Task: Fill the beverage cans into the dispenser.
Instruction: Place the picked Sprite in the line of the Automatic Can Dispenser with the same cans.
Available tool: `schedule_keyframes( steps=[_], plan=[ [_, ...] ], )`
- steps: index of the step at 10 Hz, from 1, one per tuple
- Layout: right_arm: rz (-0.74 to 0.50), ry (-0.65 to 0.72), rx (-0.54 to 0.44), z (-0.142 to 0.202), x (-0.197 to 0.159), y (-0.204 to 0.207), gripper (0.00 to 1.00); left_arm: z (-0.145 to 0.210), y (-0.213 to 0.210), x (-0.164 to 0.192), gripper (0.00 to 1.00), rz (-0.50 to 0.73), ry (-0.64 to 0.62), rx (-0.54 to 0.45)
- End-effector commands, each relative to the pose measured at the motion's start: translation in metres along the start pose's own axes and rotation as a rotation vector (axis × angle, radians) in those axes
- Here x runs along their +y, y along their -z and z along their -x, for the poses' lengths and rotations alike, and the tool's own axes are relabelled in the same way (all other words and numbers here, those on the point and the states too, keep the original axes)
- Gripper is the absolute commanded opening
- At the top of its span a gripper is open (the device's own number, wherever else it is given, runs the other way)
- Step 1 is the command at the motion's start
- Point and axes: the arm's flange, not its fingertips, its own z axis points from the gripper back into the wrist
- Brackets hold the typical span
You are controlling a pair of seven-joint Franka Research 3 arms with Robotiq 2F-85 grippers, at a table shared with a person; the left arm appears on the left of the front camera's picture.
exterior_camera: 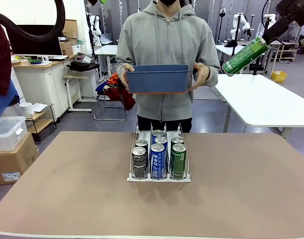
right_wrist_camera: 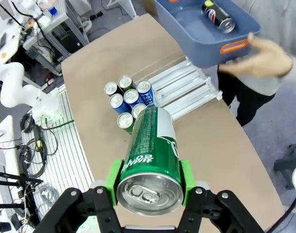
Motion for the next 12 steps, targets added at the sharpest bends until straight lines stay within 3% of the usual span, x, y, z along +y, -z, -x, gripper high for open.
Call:
schedule_keyframes(
  steps=[1, 4, 8, 10, 11, 12],
  plan=[
    [0.05, 0.057, 0.06, 0.002, 0.03, 0.013, 0.58, -0.001, -0.003, 0.001, 1.0, 0.007, 0.002, 0.002],
    [0.265, -0.024, 0.234, 0.011, 0.082, 0.053, 0.58, -0.001, -0.003, 0.001, 1.0, 0.007, 0.002, 0.002],
    [0.292, -0.129, 0.329, 0.021, 0.113, 0.134, 0.58, -0.001, -0.003, 0.001, 1.0, 0.007, 0.002, 0.002],
    [0.353, -0.161, 0.425, 0.015, 0.114, 0.17, 0.58, -0.001, -0.003, 0.001, 1.0, 0.007, 0.002, 0.002],
    [0.34, -0.148, 0.44, 0.014, 0.112, 0.18, 0.58, -0.001, -0.003, 0.001, 1.0, 0.007, 0.002, 0.002],
    [0.311, -0.161, 0.336, 0.009, 0.102, 0.181, 0.58, -0.001, -0.003, 0.001, 1.0, 0.007, 0.002, 0.002]
  ],
)
